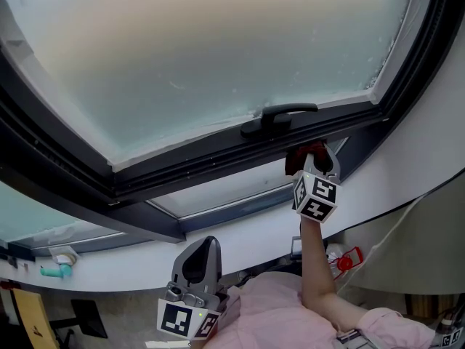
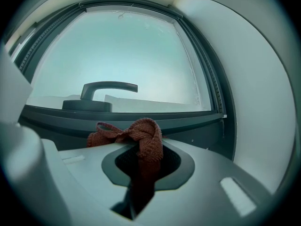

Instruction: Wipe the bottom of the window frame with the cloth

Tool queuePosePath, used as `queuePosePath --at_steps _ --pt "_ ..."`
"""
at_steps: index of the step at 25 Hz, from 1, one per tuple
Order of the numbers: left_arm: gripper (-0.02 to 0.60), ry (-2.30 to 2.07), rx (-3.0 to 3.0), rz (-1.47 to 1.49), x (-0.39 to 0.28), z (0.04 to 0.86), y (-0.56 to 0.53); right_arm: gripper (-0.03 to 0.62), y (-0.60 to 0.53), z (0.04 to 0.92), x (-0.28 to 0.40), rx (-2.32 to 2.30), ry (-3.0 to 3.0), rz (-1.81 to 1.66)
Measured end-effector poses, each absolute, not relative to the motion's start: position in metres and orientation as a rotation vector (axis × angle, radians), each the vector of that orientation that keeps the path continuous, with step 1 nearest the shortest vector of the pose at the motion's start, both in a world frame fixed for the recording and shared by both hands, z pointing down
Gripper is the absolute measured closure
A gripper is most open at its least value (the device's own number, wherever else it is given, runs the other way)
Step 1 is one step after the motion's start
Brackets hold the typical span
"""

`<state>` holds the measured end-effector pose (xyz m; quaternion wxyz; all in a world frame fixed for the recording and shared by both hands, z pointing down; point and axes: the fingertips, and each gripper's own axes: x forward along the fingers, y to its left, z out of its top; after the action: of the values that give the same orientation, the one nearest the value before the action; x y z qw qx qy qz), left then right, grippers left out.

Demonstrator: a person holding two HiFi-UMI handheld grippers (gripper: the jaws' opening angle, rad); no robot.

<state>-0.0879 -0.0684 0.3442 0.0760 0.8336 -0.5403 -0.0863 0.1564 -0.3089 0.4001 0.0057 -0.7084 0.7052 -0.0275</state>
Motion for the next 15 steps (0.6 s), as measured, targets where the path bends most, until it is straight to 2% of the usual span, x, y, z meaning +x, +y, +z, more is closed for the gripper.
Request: queuePosePath --at_steps 15 --pt "0.580 -1.625 2.506 -0.252 -0.078 0.342 -0.076 0.537 -0.316 0.400 0.180 -2.251 2.157 -0.099"
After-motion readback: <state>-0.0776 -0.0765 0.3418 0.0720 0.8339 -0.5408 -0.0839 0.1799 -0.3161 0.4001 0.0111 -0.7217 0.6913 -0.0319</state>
